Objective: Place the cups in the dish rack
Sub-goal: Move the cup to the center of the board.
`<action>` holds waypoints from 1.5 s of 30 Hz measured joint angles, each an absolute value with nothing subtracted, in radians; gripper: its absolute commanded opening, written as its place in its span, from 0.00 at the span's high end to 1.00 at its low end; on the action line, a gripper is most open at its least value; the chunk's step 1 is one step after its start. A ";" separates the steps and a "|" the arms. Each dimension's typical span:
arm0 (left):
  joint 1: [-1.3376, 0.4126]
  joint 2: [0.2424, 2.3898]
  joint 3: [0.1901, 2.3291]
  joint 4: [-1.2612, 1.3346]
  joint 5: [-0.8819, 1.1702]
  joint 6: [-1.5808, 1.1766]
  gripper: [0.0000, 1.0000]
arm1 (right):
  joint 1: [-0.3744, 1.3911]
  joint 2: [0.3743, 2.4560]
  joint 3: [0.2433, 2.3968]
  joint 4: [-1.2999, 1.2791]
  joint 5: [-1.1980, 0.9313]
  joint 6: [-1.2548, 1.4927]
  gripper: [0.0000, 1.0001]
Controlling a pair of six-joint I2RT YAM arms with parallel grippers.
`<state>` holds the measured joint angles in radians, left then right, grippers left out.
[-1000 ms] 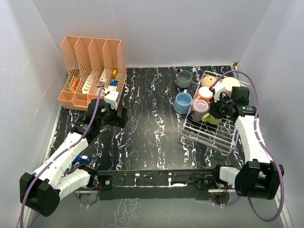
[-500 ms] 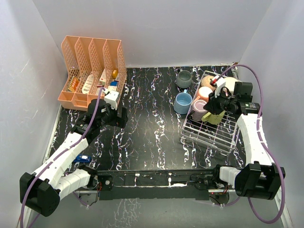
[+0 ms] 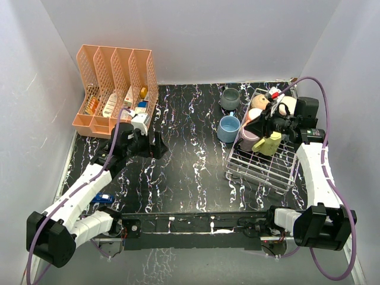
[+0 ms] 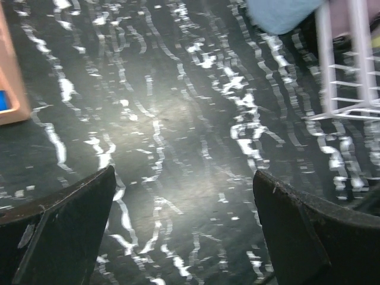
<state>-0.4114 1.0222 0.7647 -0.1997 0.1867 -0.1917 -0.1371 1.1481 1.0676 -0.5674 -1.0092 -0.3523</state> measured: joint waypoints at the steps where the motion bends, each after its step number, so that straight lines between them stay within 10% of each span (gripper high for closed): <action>1: -0.411 1.024 0.764 -0.185 0.214 -0.233 0.03 | -0.137 1.148 1.067 -0.547 -1.029 -0.338 0.70; 16: -0.577 1.186 0.752 0.102 0.257 -0.738 0.08 | -0.157 1.091 0.918 -0.357 -1.174 -0.282 0.46; 45: -0.814 2.299 2.056 -0.445 -0.277 -0.627 0.37 | -0.199 0.941 0.786 -0.162 -1.015 -0.107 0.42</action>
<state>-0.8139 2.2986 2.0560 -0.4446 -0.2771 -0.6266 -0.1986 0.9413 0.7856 -0.1616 -1.0149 -0.1070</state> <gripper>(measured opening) 0.684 0.582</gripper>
